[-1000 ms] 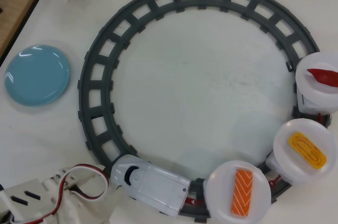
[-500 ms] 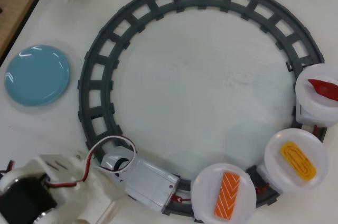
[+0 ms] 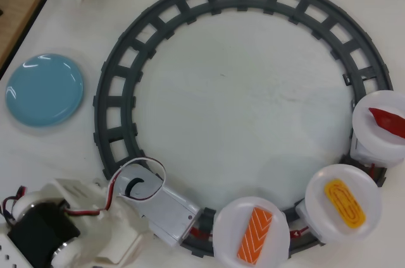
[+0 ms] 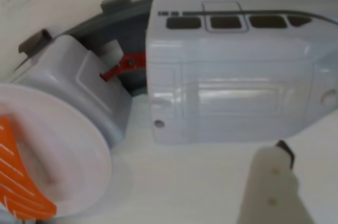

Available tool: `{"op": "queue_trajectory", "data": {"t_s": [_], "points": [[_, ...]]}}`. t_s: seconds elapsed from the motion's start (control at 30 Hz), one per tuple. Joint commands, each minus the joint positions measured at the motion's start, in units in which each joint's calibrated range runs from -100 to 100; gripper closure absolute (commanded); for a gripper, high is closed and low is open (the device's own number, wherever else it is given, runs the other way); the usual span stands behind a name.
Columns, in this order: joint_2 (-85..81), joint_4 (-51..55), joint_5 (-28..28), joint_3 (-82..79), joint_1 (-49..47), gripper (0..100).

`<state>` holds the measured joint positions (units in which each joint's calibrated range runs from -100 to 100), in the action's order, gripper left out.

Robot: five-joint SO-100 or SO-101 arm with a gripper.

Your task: Pick up the sushi from the Shinkansen and put it on the blue dish

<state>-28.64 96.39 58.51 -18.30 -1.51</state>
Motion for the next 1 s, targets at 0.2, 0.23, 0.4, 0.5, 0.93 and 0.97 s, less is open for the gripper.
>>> {"op": "queue_trajectory", "data": {"t_s": [0.2, 0.23, 0.4, 0.5, 0.93, 0.97], "points": [[0.1, -8.3, -0.2, -4.2, 4.6, 73], [0.1, -9.4, 0.0, -4.5, 5.7, 73], [0.3, -11.8, 2.2, -4.6, 11.8, 73], [0.9, -15.2, 2.5, -4.7, 15.3, 73], [0.3, -22.5, 2.1, -6.6, 20.6, 73], [0.4, -22.5, 2.1, -6.6, 20.8, 73]]}}
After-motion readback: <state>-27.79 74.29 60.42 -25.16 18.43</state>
